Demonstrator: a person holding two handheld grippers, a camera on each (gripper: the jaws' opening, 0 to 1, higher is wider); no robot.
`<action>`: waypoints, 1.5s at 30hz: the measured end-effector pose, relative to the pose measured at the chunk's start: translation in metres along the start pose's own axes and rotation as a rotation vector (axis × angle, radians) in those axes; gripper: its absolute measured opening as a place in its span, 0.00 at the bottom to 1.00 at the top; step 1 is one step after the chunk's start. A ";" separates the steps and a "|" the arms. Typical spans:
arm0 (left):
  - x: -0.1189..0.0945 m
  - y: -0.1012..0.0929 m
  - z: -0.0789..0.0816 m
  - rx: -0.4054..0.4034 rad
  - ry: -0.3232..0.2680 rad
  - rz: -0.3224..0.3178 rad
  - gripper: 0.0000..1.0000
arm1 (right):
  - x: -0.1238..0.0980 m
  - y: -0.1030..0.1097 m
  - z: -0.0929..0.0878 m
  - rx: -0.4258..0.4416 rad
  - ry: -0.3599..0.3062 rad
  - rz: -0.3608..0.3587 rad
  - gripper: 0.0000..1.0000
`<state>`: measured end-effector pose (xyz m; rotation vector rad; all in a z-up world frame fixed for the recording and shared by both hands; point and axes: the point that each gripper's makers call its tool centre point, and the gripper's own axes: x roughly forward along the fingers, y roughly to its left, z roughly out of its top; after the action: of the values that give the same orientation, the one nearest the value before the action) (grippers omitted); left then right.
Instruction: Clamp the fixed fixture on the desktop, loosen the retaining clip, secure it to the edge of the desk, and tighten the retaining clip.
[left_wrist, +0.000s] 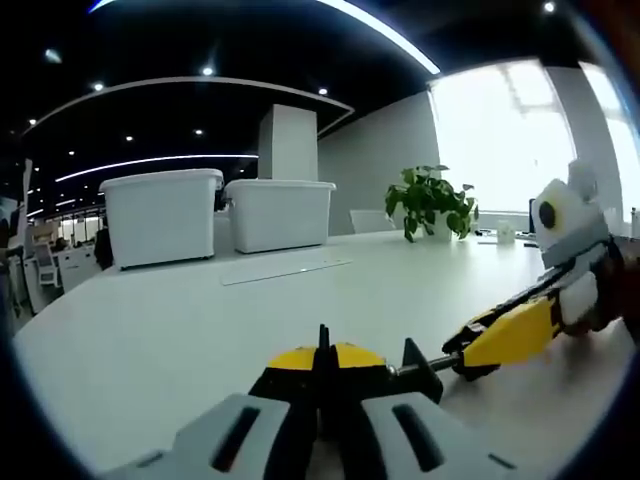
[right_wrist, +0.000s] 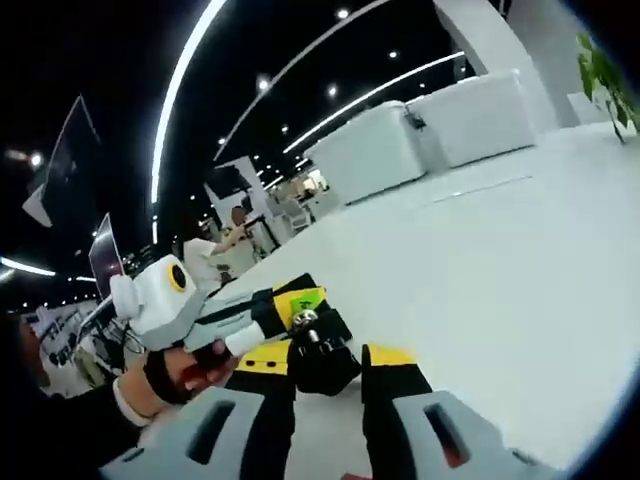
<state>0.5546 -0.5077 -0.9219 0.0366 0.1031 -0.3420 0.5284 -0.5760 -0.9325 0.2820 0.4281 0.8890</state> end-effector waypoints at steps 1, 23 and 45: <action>0.000 0.000 0.000 -0.001 0.000 0.000 0.04 | -0.001 0.002 0.000 -0.028 -0.003 -0.005 0.21; 0.001 0.000 0.000 0.008 0.000 0.008 0.04 | -0.005 0.029 0.000 -1.285 -0.116 -0.175 0.21; 0.000 0.000 -0.001 -0.001 0.000 0.005 0.04 | -0.008 -0.012 0.011 -0.056 0.001 -0.041 0.34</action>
<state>0.5548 -0.5079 -0.9232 0.0359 0.1029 -0.3368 0.5370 -0.5902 -0.9256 0.2210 0.4074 0.8600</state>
